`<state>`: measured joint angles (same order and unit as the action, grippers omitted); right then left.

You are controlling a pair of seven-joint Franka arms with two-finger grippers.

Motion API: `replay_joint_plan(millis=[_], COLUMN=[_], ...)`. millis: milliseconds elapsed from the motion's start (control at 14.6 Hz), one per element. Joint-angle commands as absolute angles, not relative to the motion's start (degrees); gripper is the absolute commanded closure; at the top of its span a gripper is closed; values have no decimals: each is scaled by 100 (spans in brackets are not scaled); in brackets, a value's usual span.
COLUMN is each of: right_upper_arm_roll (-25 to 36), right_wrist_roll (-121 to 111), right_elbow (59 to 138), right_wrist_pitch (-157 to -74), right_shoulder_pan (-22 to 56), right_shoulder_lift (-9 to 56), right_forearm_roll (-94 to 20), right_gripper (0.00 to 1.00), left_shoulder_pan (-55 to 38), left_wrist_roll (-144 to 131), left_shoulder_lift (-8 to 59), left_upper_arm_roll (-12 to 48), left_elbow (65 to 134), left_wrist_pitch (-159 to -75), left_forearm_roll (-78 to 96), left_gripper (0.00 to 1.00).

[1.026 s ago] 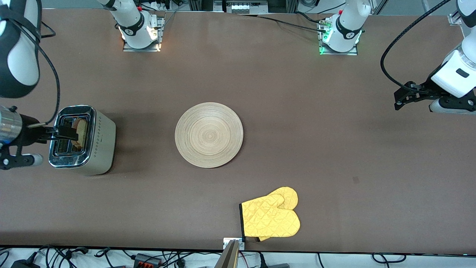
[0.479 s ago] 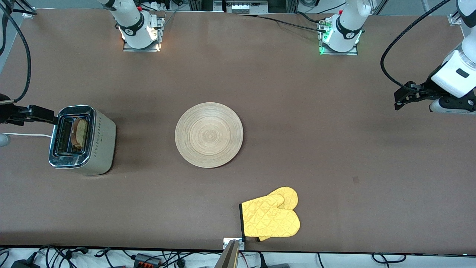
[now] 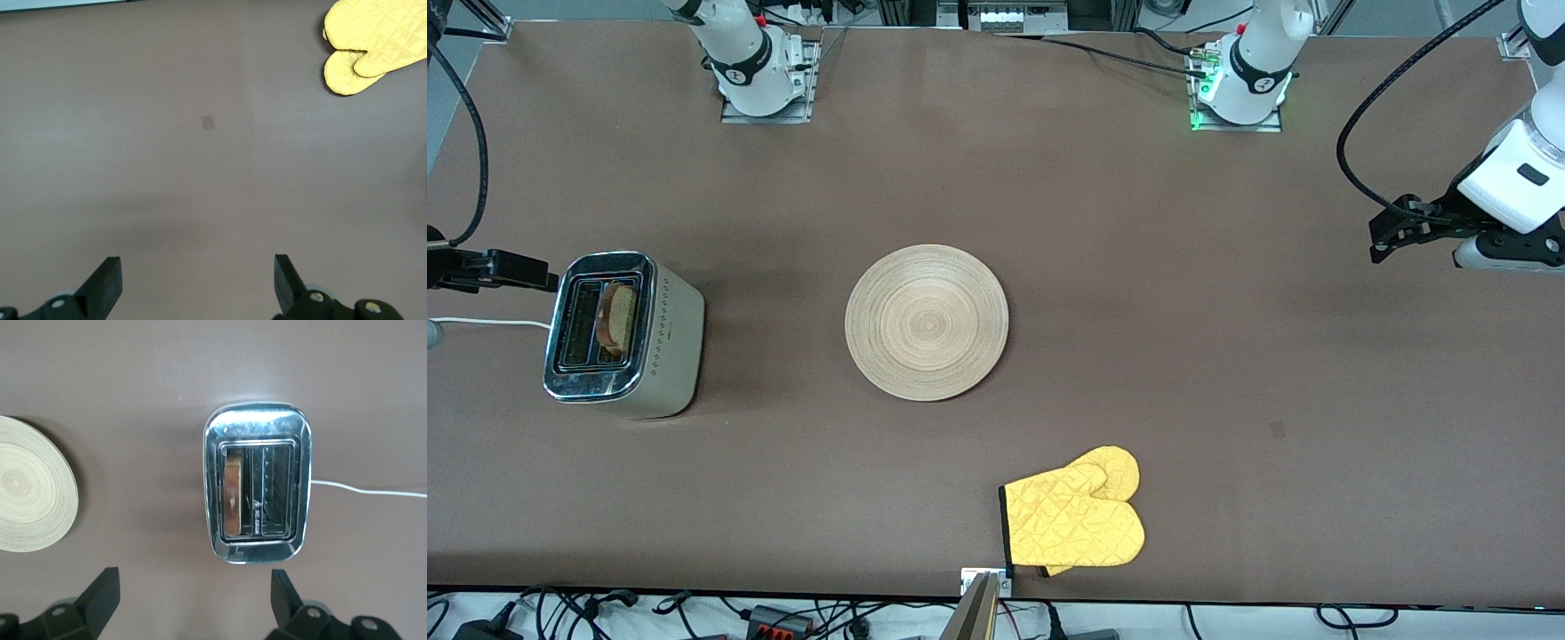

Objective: Move plate and put bread in toaster

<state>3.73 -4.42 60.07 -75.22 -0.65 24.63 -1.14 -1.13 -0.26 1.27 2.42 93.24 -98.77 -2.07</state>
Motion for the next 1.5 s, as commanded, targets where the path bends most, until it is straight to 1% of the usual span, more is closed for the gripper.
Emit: replay_joint_plan(millis=[0, 137, 410, 547, 684, 752, 1436], right_upper_arm_roll=[325, 316, 325, 325, 308, 299, 316], right_wrist_roll=[-360, -378, -378, -369, -378, -378, -422], right_elbow=[7956, 8917, 9728, 9703, 9406, 9352, 9308], right_wrist_pitch=[-8477, -8971, -9299, -9325, -9255, -9246, -9264], right_shoulder_pan=[-220, -272, -343, -351, -308, -308, -352], right_shoulder_lift=[1138, 486, -201, -141, 165, 219, 272], right_forearm_roll=[-211, -176, -141, 191, 369, 369, 360], right_gripper=[0, 0, 0, 0, 0, 0, 0], left_shoulder_pan=[-132, -132, -132, -132, -132, -132, -132], left_wrist_roll=[-9, -9, -9, -9, -9, -17, -9], left_shoulder_lift=[211, 202, 202, 202, 202, 211, 211], left_upper_arm_roll=[229, 229, 229, 229, 229, 229, 229], left_elbow=[9158, 9158, 9158, 9158, 9158, 9158, 9149], left_wrist_pitch=[-9782, -9782, -9782, -9782, -9782, -9782, -9791], left_forearm_roll=[-149, -141, -149, -141, -149, -149, -132], left_gripper=[0, 0, 0, 0, 0, 0, 0])
